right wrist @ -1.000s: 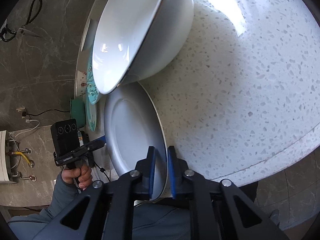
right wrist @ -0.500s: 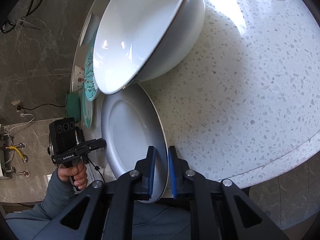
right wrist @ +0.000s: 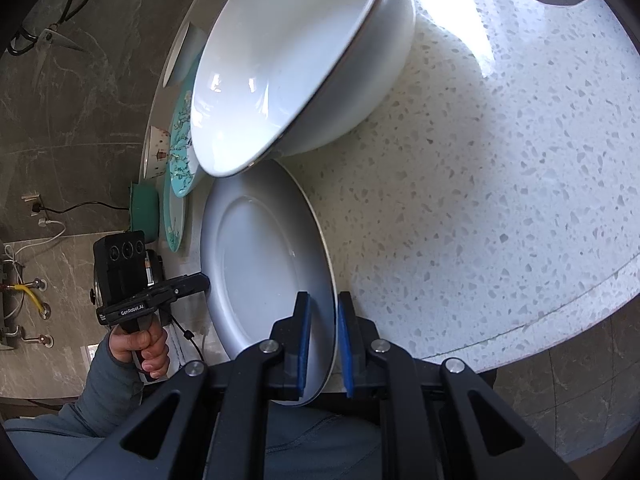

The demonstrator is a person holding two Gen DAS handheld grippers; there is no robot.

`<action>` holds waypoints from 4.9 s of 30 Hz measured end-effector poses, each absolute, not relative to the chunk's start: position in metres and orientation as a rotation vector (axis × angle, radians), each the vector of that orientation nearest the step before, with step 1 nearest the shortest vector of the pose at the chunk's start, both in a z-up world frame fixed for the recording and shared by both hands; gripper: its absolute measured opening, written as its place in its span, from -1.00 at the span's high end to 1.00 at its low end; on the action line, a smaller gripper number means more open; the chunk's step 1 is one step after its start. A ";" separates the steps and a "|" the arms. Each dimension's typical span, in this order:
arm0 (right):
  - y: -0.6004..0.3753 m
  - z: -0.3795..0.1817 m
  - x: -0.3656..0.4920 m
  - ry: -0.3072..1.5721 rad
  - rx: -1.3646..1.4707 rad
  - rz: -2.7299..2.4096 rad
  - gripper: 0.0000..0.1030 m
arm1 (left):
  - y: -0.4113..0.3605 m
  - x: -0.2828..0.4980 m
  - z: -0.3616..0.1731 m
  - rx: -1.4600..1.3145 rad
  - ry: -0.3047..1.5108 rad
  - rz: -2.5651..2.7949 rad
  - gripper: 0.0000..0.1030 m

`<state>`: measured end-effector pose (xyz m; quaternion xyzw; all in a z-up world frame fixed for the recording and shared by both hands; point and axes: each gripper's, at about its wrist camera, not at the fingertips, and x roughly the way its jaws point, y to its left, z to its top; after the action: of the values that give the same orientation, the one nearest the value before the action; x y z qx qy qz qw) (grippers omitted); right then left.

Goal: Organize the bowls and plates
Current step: 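Close the left gripper on the grey plate rim while the right gripper also grips it, then lower the grey plate onto the counter and open both grippers, then close both grippers on the rim of the small teal floral plate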

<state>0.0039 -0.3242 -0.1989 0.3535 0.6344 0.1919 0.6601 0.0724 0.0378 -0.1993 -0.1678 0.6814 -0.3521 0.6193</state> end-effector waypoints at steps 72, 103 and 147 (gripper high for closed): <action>-0.164 -0.166 0.033 1.431 0.605 0.584 -0.39 | 0.235 0.002 -0.178 -0.610 1.308 -0.420 -0.57; -0.100 -0.192 0.129 1.211 0.985 0.511 -0.40 | 0.282 0.195 -0.184 -0.594 1.277 -0.387 -0.81; -0.083 -0.200 0.149 1.258 0.815 0.381 0.77 | 0.239 0.216 -0.200 -0.278 1.337 -0.381 0.77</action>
<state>0.1490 -0.0830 -0.2003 0.3679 0.5683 0.1721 0.7156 0.2158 0.2389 -0.1997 -0.1275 0.6141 -0.1750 0.7590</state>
